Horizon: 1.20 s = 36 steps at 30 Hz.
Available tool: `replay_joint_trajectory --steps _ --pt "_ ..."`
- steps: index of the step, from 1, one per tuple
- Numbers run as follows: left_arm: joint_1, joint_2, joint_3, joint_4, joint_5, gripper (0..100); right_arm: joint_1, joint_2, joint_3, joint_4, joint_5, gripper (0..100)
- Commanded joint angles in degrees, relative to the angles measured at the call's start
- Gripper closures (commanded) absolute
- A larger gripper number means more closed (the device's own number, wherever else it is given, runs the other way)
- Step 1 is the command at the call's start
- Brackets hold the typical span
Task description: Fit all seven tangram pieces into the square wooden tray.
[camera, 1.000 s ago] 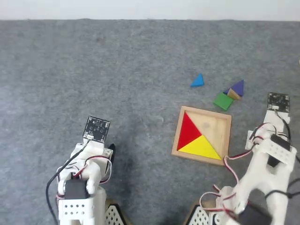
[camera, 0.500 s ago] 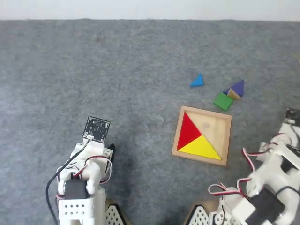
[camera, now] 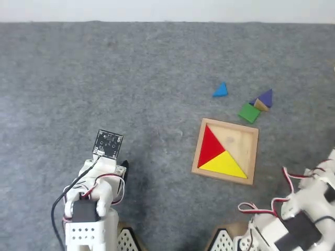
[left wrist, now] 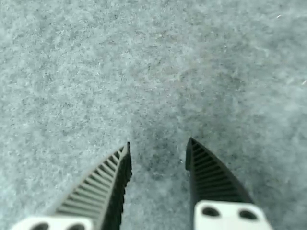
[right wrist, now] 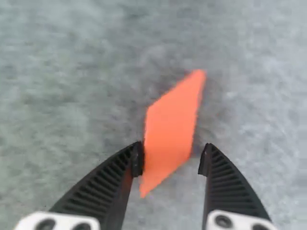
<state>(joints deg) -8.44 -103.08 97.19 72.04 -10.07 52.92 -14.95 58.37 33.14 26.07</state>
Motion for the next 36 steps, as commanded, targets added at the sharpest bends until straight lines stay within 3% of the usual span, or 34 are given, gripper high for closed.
replay_joint_trajectory --steps 1,7,14,28,36 --pt "-0.1 -1.1 -0.7 0.4 0.5 82 2.5 -4.8 -4.7 2.9 -0.5 79.0" --pt "-0.2 -1.1 -0.7 0.4 0.5 82 -1.0 -7.3 -5.9 3.6 -0.4 79.0" --pt "-0.2 -1.1 -0.7 0.4 0.5 82 -7.1 -7.2 -8.0 5.1 12.0 78.6" --pt "-0.2 -1.1 -0.7 0.4 0.5 82 -3.1 -0.1 -8.7 2.7 18.0 78.6" --pt "-0.3 -1.1 -0.7 0.4 0.5 82 -2.5 3.0 -8.9 2.1 17.8 78.7"
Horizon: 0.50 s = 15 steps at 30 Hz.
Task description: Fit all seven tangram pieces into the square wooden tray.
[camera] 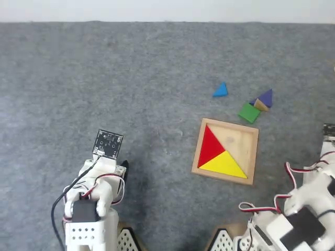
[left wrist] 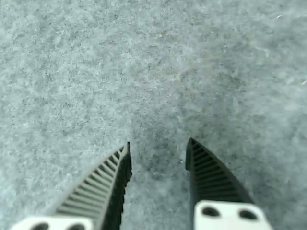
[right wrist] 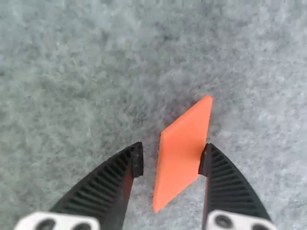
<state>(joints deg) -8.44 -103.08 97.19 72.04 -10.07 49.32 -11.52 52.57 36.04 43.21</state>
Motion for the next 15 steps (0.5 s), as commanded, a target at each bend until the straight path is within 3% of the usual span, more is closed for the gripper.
replay_joint_trajectory --steps 1,15 --pt "-0.3 -1.1 -0.7 0.4 0.5 82 1.5 -0.5 -3.1 -0.9 0.6 78.7" --pt "-0.3 -1.1 -0.7 0.4 0.5 82 2.6 -0.5 -3.1 -1.2 0.7 78.9"
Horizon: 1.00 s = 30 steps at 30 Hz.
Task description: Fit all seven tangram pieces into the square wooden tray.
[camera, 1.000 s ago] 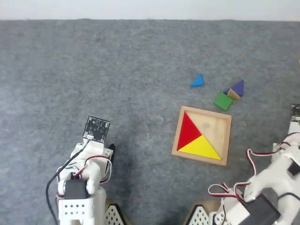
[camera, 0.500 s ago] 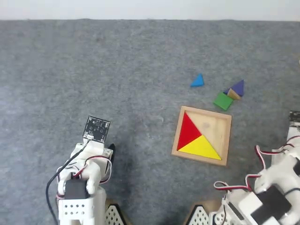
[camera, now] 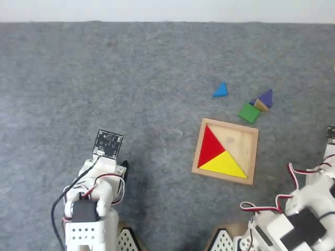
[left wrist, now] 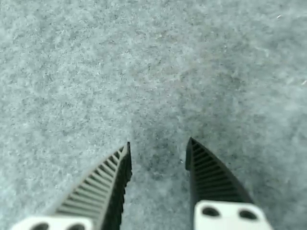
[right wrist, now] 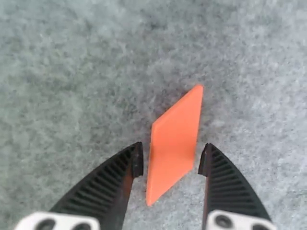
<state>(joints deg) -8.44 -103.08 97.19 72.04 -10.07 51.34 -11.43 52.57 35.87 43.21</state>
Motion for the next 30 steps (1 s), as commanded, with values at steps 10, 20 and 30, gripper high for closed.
replay_joint_trajectory --steps 10,20,30 --pt "-0.3 -1.1 -0.7 0.4 0.5 82 0.7 0.0 -3.1 -3.2 1.1 79.0" --pt "-0.3 -1.1 -0.7 0.4 0.5 82 0.5 6.4 -3.1 -3.5 3.0 79.0" --pt "-0.3 -1.1 -0.7 0.4 0.5 82 0.4 8.5 -4.0 -3.6 3.1 86.8"
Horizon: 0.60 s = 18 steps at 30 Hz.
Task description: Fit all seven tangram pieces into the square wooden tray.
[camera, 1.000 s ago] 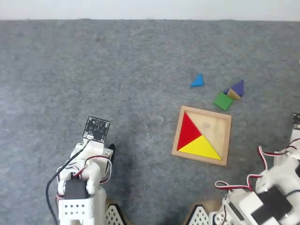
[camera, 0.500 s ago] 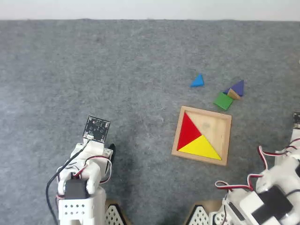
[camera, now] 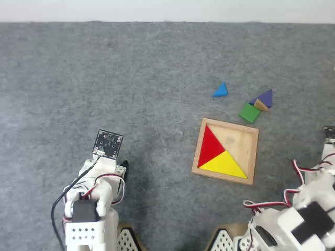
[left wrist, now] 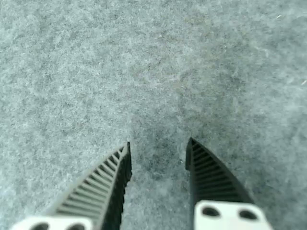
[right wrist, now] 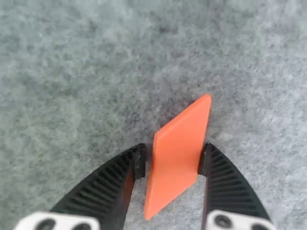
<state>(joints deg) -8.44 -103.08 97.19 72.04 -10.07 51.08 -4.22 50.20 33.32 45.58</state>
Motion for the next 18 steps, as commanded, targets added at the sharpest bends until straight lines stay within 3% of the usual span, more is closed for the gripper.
replay_joint_trajectory --steps 1,7,12,18 --pt "-0.3 -1.1 -0.7 0.4 0.5 82 0.5 1.3 -1.7 -1.0 0.7 90.4" --pt "-0.3 -1.1 -0.7 0.4 0.5 82 -2.3 1.2 -4.2 -0.4 0.8 93.0" --pt "-0.3 -1.1 -0.7 0.4 0.5 82 -9.4 1.1 -9.0 1.3 4.5 93.7" --pt "-0.3 -1.1 -0.7 0.4 0.5 82 -23.5 2.2 -26.0 18.8 4.3 93.8"
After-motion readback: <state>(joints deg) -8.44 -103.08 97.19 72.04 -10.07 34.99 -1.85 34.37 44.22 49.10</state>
